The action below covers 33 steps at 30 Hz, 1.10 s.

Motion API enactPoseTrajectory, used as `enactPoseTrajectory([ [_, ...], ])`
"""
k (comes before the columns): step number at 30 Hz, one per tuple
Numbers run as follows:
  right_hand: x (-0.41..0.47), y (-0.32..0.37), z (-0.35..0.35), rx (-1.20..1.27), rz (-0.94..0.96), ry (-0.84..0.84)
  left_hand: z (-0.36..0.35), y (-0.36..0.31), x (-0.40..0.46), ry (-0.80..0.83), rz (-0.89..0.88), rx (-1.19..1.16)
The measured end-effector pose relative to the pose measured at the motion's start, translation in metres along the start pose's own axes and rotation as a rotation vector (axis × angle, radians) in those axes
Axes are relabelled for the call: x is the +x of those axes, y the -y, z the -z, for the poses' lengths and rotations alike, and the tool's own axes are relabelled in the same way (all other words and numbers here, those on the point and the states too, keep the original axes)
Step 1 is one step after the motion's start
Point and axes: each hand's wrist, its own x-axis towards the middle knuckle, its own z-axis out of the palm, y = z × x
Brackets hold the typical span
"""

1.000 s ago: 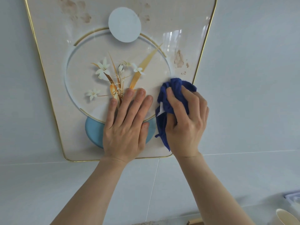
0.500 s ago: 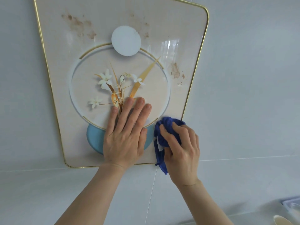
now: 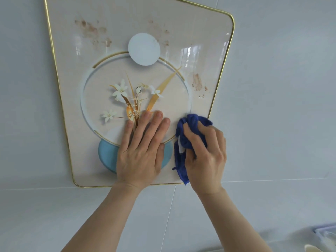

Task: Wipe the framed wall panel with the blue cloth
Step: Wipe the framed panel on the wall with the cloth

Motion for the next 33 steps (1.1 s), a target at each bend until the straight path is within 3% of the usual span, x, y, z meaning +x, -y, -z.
enactPoseTrajectory([
  [7, -0.036, -0.002, 0.014, -0.057, 0.033, 0.138, 0.013, 0.000, 0.003, 0.068, 0.001, -0.032],
  [11, -0.050, 0.005, 0.036, -0.021, -0.005, 0.375, 0.026, -0.003, 0.005, 0.133, 0.017, -0.040],
  [13, -0.048, 0.003, 0.050, 0.050, -0.103, 0.519, 0.034, -0.007, 0.007, 0.150, 0.023, -0.046],
  [15, -0.033, 0.001, 0.061, 0.181, -0.290, 0.561, 0.041, -0.011, 0.011, 0.154, 0.040, -0.067],
  [17, -0.004, 0.001, 0.071, 0.296, -0.438, 0.459, 0.047, -0.013, 0.017, 0.141, 0.059, -0.072],
  [19, 0.034, 0.004, 0.078, 0.343, -0.470, 0.298, 0.052, -0.016, 0.027, 0.110, 0.057, -0.082],
  [25, 0.108, 0.012, 0.056, 0.160, -0.111, 0.034, 0.054, -0.017, 0.073, 0.084, 0.049, -0.096],
  [28, 0.110, 0.003, 0.031, 0.064, 0.089, 0.073, 0.046, -0.010, 0.081, 0.115, 0.023, -0.040],
  [33, 0.095, -0.012, 0.010, 0.026, 0.173, 0.037, 0.031, -0.002, 0.076, 0.119, -0.011, 0.028],
])
